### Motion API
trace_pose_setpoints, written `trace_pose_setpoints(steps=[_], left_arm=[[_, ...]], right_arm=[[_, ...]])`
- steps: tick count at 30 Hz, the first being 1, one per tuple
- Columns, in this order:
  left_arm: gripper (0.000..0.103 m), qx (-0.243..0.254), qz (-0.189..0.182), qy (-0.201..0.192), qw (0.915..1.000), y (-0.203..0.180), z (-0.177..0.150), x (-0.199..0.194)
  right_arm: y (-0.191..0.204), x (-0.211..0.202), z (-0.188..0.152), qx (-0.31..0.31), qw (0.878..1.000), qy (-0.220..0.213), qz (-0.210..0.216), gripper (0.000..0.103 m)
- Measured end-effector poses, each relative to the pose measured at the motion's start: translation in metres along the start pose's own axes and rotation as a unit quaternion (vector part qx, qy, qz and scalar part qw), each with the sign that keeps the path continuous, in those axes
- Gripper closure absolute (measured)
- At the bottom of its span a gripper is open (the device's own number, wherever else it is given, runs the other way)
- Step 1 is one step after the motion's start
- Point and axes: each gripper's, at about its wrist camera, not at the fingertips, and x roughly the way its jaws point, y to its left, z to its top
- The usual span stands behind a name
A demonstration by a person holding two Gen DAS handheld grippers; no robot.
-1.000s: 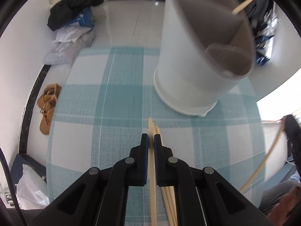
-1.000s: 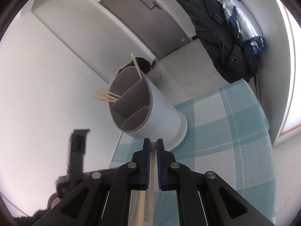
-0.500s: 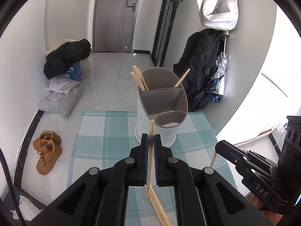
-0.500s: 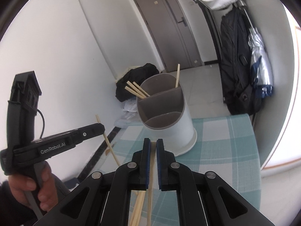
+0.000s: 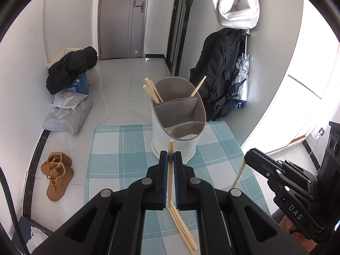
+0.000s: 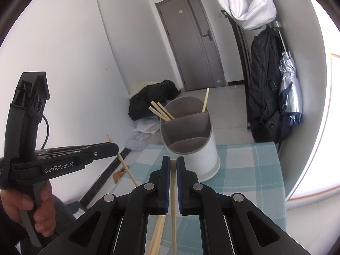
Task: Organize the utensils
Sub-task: 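Lift the chopstick with the right gripper and carry it over the holder, then lower the held chopstick into the white holder with the right gripper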
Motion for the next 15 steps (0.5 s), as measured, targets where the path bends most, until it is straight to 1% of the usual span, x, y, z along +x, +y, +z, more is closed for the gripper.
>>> trace_pose_setpoints(steps=[5,10,15], left_arm=[[0.102,0.017,-0.002,0.0,0.9998,-0.002,0.004,-0.004],[0.102,0.015,-0.01,0.003,0.9998,-0.001,0.013,-0.008],[0.102,0.015,-0.014,0.006,0.9998,-0.003,0.026,-0.013]], right_arm=[[0.0,0.008,0.004,-0.005,1.0,0.01,0.007,0.098],[-0.003,0.011,0.012,0.003,1.0,0.008,0.007,0.098],[-0.001,0.012,0.025,-0.008,1.0,0.007,0.01,0.098]])
